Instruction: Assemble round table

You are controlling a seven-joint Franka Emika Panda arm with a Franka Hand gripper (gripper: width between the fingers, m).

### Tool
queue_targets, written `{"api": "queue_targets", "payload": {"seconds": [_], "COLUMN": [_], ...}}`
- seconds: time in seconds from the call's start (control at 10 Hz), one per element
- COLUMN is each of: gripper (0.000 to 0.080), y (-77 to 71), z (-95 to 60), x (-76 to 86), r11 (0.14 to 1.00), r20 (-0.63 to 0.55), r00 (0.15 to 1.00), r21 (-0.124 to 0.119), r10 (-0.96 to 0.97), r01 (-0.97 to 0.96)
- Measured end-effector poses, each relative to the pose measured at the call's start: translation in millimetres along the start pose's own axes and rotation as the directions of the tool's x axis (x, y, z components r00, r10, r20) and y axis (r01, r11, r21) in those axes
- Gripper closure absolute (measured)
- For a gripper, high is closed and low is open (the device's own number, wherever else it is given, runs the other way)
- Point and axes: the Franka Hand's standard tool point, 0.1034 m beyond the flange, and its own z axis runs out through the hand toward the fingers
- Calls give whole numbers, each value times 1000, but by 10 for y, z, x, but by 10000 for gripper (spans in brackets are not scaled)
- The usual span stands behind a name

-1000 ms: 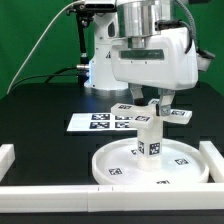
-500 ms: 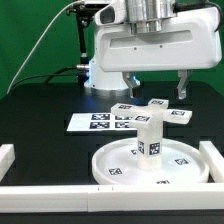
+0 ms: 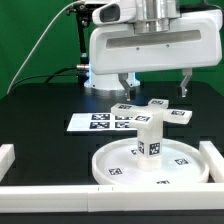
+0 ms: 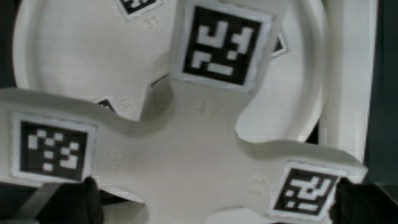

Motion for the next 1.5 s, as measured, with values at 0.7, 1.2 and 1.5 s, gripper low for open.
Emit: {"api": "queue_targets", "payload": {"seconds": [0.7, 1.2, 1.5], "gripper": [151, 151, 237], "y": [107, 66, 77], "z": [38, 162, 174], "x": [23, 8, 7], "r11": [935, 953, 959], "r20": [37, 97, 97], "r00": [935, 950, 955], "r21": [-32, -21, -23], "r10": [-352, -298, -279], "r01": [353, 301, 282]}}
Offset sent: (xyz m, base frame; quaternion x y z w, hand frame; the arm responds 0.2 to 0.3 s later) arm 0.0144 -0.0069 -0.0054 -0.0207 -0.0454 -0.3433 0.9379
